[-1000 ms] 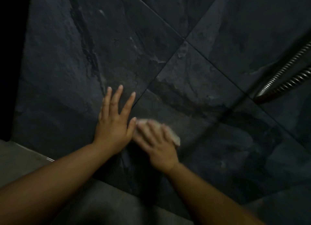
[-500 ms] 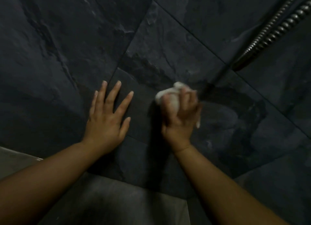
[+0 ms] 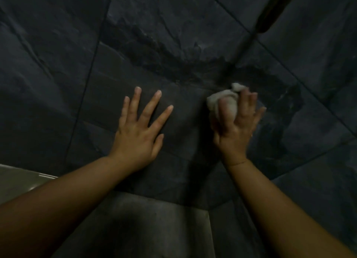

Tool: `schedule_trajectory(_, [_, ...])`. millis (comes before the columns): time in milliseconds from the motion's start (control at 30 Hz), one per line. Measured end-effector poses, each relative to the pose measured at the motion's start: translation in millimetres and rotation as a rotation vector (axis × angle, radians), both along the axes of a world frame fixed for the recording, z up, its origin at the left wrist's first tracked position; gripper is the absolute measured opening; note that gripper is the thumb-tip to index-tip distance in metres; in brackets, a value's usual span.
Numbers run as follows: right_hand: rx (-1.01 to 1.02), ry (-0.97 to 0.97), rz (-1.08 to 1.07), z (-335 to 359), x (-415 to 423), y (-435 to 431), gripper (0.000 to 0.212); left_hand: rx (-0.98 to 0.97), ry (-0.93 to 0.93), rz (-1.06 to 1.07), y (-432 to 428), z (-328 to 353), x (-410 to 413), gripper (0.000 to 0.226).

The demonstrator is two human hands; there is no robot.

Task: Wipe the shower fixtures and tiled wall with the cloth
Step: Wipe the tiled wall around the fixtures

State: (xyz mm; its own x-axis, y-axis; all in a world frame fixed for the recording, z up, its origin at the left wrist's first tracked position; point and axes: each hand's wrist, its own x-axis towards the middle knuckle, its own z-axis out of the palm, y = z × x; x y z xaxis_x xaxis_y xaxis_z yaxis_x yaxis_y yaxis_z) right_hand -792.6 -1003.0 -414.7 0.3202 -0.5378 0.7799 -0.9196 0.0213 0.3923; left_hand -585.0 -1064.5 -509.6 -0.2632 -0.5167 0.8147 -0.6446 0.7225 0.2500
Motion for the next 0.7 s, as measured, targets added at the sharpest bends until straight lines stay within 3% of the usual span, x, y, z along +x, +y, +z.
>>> schedule_trajectory(67, [-0.122, -0.152, -0.014, -16, 1, -4, 0.056, -0.004, 0.002, 0.006, -1, -1, -2, 0.065])
schedule_trajectory(133, [-0.087, -0.109, -0.027, -59, -3, -1, 0.059, -0.008, -0.009, 0.003, -1, -3, -1, 0.065])
schedule_trajectory(267, [0.407, 0.455, -0.060, -140, -40, 32, 0.114, -0.025, -0.053, 0.016, -1, -6, 1, 0.067])
schedule_trajectory(300, [0.479, 0.563, -0.038, -144, -49, 38, 0.117, -0.025, -0.065, 0.018, -2, -7, 1, 0.067])
schedule_trajectory(367, [0.494, 0.621, 0.022, -137, -56, 39, 0.102, -0.021, -0.078, 0.021, 0, -11, 1, 0.068])
schedule_trajectory(433, [0.379, 0.477, 0.033, -109, -54, 33, 0.086, -0.013, -0.072, 0.024, 3, -14, -4, 0.069])
schedule_trajectory(633, [-0.098, -0.247, 0.001, -24, -10, 5, 0.060, -0.059, -0.055, -0.024, 9, -8, -27, 0.068])
schedule_trajectory(700, [-0.144, -0.262, -0.015, -41, -2, -1, 0.061, -0.071, -0.050, -0.034, 9, -8, -35, 0.068])
